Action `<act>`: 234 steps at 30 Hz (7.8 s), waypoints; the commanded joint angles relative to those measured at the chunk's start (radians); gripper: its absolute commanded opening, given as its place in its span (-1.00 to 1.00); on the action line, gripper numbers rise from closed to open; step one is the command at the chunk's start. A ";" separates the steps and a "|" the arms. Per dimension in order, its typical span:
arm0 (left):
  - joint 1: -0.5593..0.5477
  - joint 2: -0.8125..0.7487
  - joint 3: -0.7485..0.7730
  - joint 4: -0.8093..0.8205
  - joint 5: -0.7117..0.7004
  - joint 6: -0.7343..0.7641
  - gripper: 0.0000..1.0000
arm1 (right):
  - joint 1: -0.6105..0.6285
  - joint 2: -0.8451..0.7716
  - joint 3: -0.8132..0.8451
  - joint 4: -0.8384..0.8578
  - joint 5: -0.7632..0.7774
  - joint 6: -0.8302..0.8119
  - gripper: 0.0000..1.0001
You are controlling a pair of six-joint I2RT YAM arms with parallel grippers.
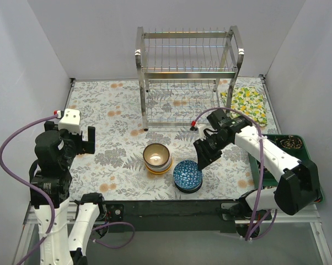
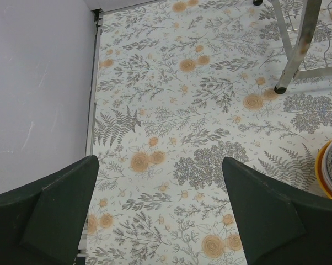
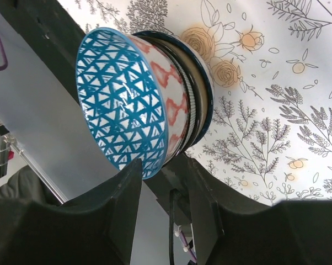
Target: Load the bowls into the dish rack
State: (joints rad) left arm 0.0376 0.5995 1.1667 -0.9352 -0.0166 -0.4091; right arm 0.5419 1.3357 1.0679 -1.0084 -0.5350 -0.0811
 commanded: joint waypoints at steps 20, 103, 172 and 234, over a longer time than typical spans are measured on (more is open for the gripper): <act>0.097 -0.073 -0.114 0.012 0.075 -0.057 0.93 | 0.141 0.088 0.104 0.017 0.274 -0.017 -0.62; 0.096 0.002 -0.082 -0.030 0.187 0.026 0.93 | -0.330 0.028 -0.214 0.330 0.325 0.161 -0.15; 0.082 0.506 -0.313 0.923 0.828 -0.266 0.81 | 0.300 0.256 0.331 0.864 1.388 -0.497 -0.97; -0.122 1.267 -0.096 1.685 1.222 -0.778 -0.59 | 0.018 0.798 0.543 1.476 1.747 -0.799 -0.97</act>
State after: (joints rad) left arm -0.0742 1.9163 1.0775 0.7265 1.1667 -1.1824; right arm 0.5747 2.1338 1.5433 0.3138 1.1683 -0.8299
